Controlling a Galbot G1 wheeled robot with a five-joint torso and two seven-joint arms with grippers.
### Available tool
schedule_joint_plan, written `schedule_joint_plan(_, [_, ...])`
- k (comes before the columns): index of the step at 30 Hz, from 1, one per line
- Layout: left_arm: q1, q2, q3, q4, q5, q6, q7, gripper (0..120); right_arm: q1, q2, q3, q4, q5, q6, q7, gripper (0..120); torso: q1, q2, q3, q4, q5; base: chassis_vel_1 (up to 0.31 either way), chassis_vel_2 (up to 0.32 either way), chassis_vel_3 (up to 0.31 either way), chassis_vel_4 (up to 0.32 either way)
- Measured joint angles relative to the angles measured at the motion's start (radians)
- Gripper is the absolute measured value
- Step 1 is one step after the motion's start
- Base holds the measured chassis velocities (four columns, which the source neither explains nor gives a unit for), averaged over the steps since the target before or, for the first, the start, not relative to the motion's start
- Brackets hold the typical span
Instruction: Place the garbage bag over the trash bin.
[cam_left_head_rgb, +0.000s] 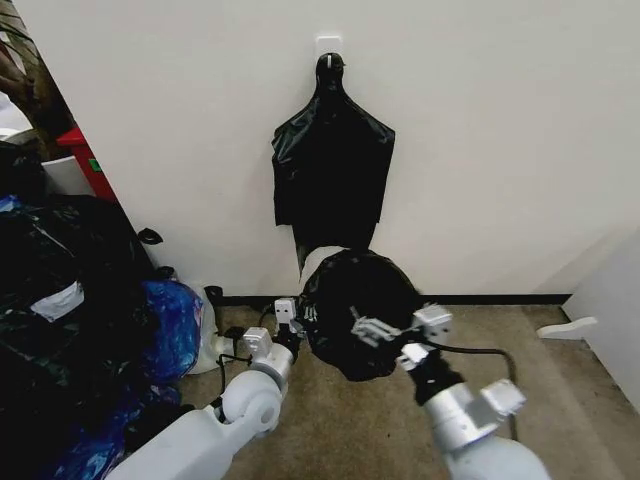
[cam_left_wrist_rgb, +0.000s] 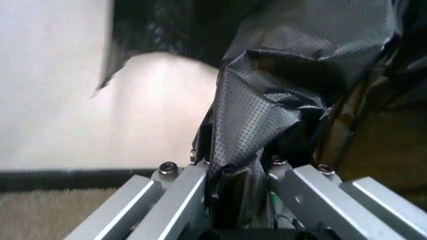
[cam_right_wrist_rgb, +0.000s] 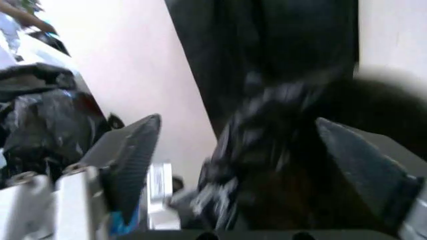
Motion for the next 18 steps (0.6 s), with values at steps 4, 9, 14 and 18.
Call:
schedule_joint_plan(4, [-0.009,-0.009,0.012,0.005,0.081,-0.027,0.005,2,0.135,0.035,-0.065,-0.041,0.226,-0.08,0.233,67,0.0,0.0,0.0,0.0,-0.0001,0.0,0.0,0.0,0.0])
schedule_joint_plan(9, [-0.008,0.003,0.014,-0.01,0.169,-0.055,0.023,2,0.277,0.081,-0.091,-0.046,0.49,-0.123,0.55,50,0.0,0.0,0.0,0.0001,-0.0002,0.0,0.0,0.0,0.0])
schedule_joint_plan(14, [0.0,0.018,-0.003,-0.01,0.26,-0.09,0.061,2,0.345,0.117,-0.097,-0.071,0.641,-0.122,0.699,34,0.0,0.0,0.0,0.0003,-0.0002,0.0,0.0,0.0,0.0])
schedule_joint_plan(18, [-0.001,0.015,-0.004,-0.023,0.29,-0.098,0.07,2,0.362,0.152,-0.108,-0.166,0.628,-0.106,0.712,15,0.0,0.0,0.0,-0.0001,-0.0002,0.0,0.0,0.0,0.0])
